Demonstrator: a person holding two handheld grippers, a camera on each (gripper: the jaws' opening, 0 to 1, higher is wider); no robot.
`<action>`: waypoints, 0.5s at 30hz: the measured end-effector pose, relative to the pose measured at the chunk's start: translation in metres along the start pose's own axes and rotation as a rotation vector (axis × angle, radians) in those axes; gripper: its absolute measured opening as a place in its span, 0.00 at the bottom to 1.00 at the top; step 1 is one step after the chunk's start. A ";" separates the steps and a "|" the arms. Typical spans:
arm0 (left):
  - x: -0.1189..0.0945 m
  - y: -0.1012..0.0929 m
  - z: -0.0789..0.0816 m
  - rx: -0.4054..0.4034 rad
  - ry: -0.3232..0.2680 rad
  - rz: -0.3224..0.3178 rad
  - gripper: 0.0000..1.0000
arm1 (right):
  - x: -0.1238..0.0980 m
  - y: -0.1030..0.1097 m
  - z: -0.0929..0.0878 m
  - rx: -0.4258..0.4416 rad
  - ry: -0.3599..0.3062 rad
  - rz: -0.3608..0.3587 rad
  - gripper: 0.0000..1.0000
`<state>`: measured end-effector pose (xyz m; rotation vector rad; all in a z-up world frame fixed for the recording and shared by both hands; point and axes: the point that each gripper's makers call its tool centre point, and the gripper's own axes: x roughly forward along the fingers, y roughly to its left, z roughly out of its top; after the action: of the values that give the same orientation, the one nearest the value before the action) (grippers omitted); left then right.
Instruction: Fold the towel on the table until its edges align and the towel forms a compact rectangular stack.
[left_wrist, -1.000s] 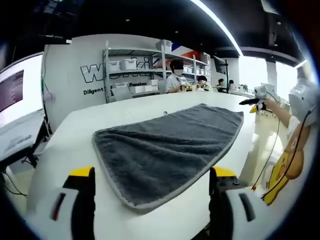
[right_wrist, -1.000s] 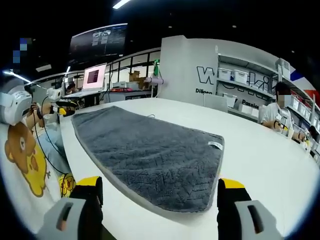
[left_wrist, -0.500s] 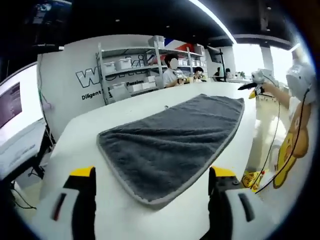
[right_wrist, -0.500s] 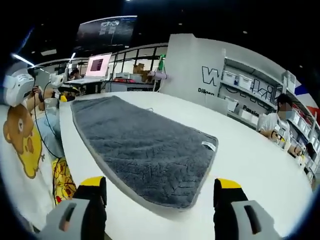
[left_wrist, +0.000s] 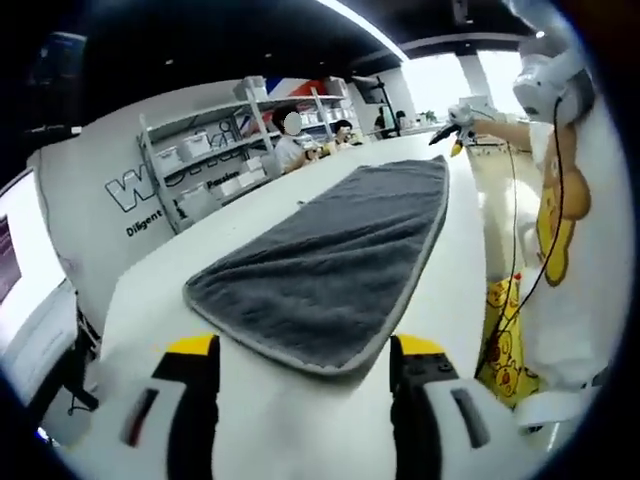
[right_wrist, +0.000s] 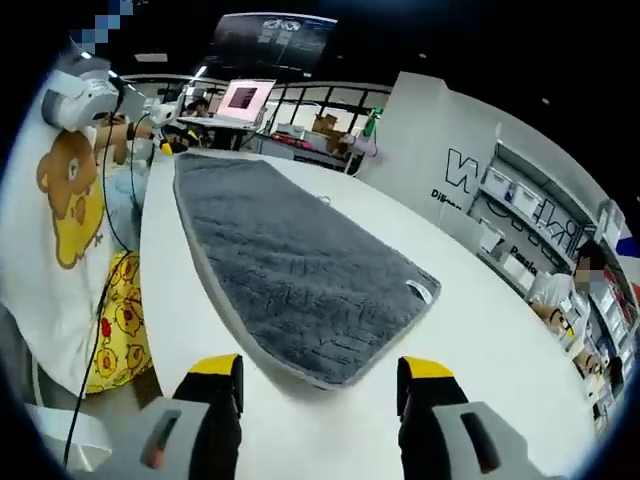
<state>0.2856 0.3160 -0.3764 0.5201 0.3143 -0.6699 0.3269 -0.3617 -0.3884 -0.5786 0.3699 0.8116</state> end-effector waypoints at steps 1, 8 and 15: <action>0.000 0.000 -0.002 0.004 0.005 -0.002 0.69 | 0.001 0.002 -0.001 -0.006 0.007 0.008 0.62; 0.002 -0.007 -0.014 0.066 0.050 0.003 0.56 | 0.005 0.006 -0.009 -0.054 0.037 0.021 0.55; 0.002 0.001 -0.009 0.106 0.029 0.035 0.49 | 0.004 -0.002 -0.011 -0.078 0.026 -0.002 0.49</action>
<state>0.2865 0.3209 -0.3838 0.6354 0.2973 -0.6477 0.3295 -0.3673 -0.3989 -0.6622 0.3625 0.8202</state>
